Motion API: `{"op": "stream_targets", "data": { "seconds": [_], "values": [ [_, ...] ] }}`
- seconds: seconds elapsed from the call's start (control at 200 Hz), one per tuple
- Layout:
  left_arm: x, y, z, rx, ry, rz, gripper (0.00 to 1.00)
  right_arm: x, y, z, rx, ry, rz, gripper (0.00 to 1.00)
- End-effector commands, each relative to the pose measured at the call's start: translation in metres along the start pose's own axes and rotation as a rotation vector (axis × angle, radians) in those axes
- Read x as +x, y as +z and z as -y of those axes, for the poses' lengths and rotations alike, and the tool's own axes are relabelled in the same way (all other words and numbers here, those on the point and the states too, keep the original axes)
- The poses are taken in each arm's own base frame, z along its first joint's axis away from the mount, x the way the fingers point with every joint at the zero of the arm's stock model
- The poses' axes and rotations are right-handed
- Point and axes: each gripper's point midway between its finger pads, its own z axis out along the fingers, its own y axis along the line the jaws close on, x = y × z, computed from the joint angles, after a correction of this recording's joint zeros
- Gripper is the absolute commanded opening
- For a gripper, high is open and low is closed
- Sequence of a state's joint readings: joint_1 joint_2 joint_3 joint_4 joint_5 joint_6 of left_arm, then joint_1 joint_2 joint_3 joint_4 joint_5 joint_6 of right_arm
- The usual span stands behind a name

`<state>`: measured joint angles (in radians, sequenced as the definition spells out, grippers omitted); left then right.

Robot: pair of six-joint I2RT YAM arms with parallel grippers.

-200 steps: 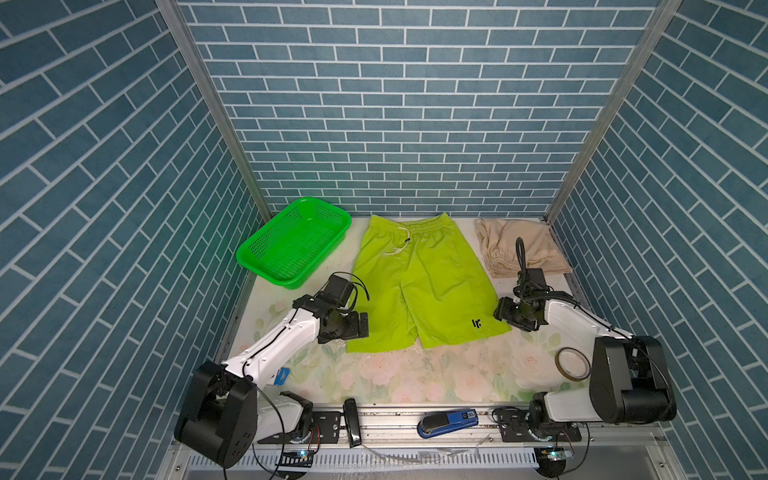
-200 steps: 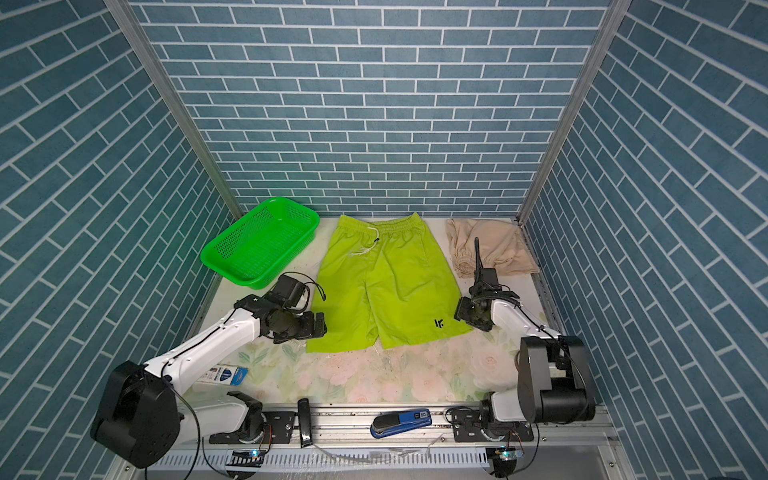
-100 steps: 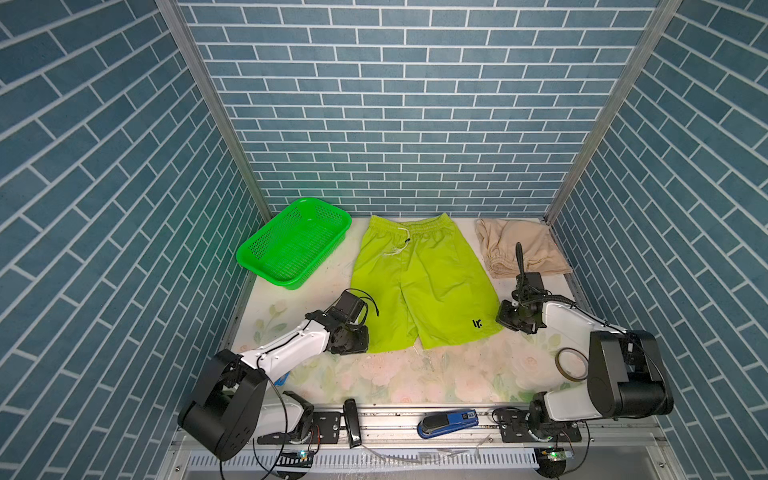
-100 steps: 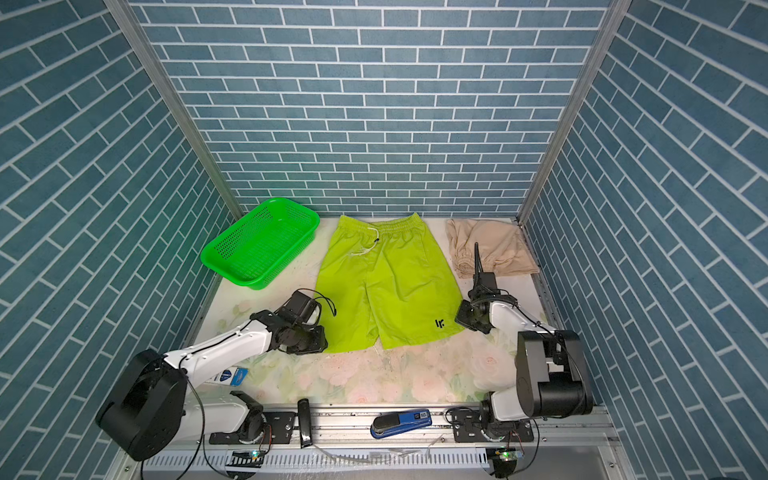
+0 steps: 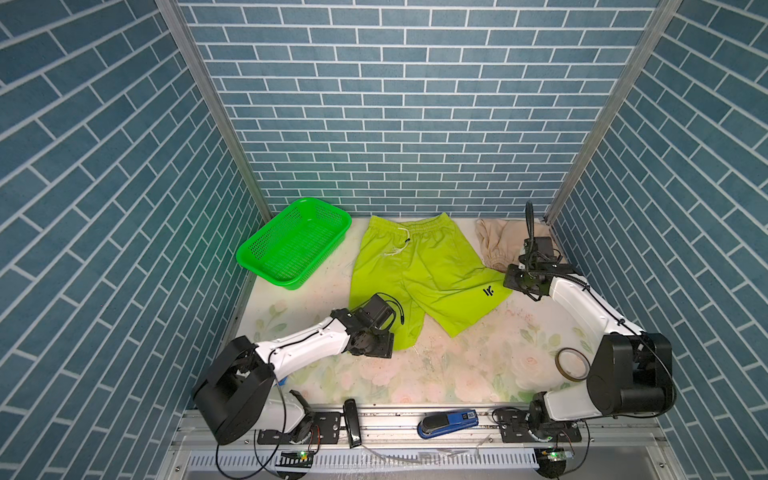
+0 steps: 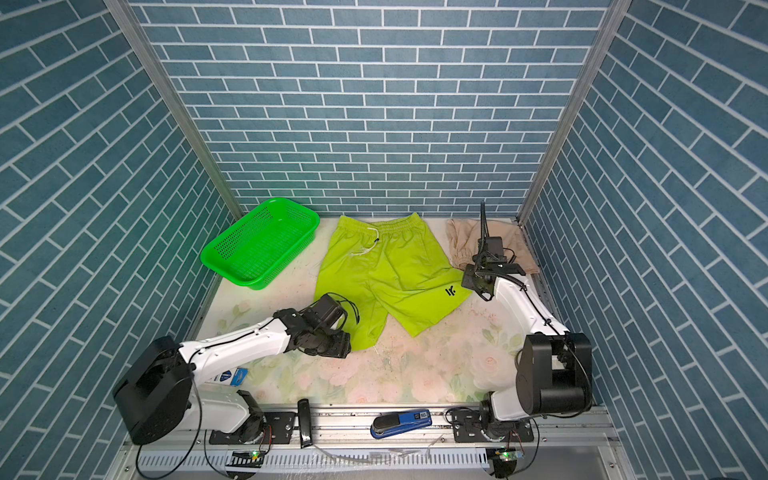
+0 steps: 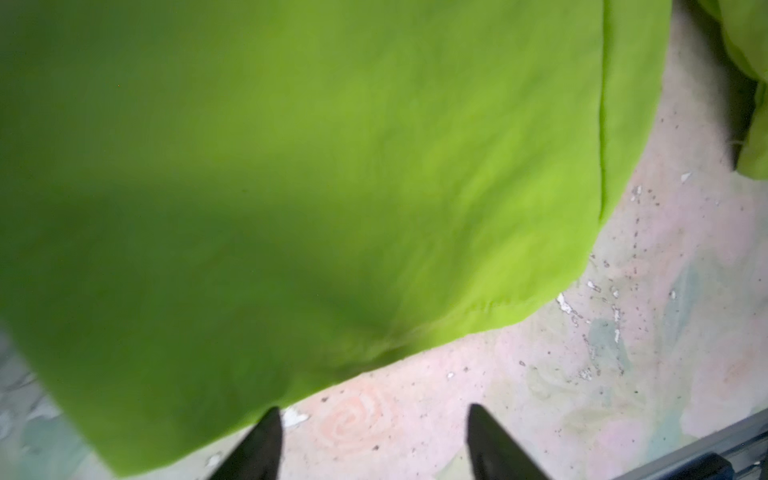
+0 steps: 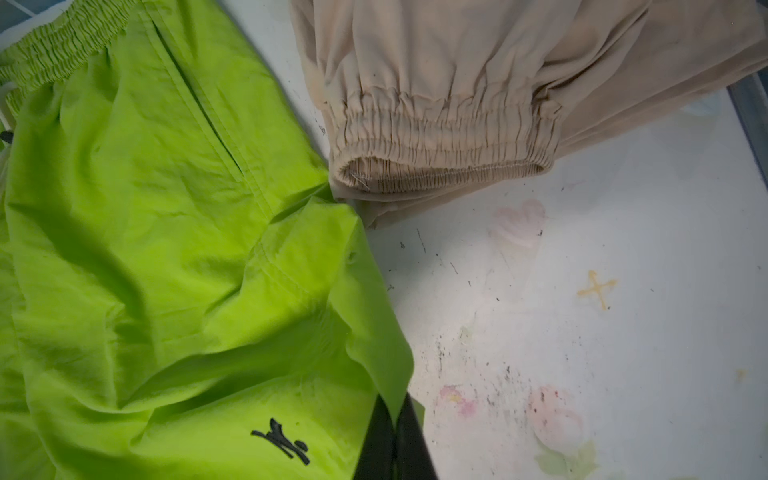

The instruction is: Fold and stack the shorts

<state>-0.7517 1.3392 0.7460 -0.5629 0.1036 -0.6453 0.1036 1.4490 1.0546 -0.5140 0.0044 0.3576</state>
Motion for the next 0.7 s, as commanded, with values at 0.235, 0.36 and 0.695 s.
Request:
{"op": "stream_targets", "data": {
  "seconds": [0.235,0.36,0.695],
  "values": [
    [0.001,-0.007,-0.083,-0.104,-0.268,0.068,1.00,0.030,0.004,0.002,-0.026,0.025,-0.055,0.00],
    [0.010,0.008,-0.088,-0.121,-0.266,0.019,0.98,0.033,0.006,0.002,-0.033,0.026,-0.060,0.00],
    [0.010,0.042,-0.057,0.020,-0.199,-0.033,0.17,0.023,-0.002,0.002,-0.026,0.002,-0.024,0.00]
  ]
}}
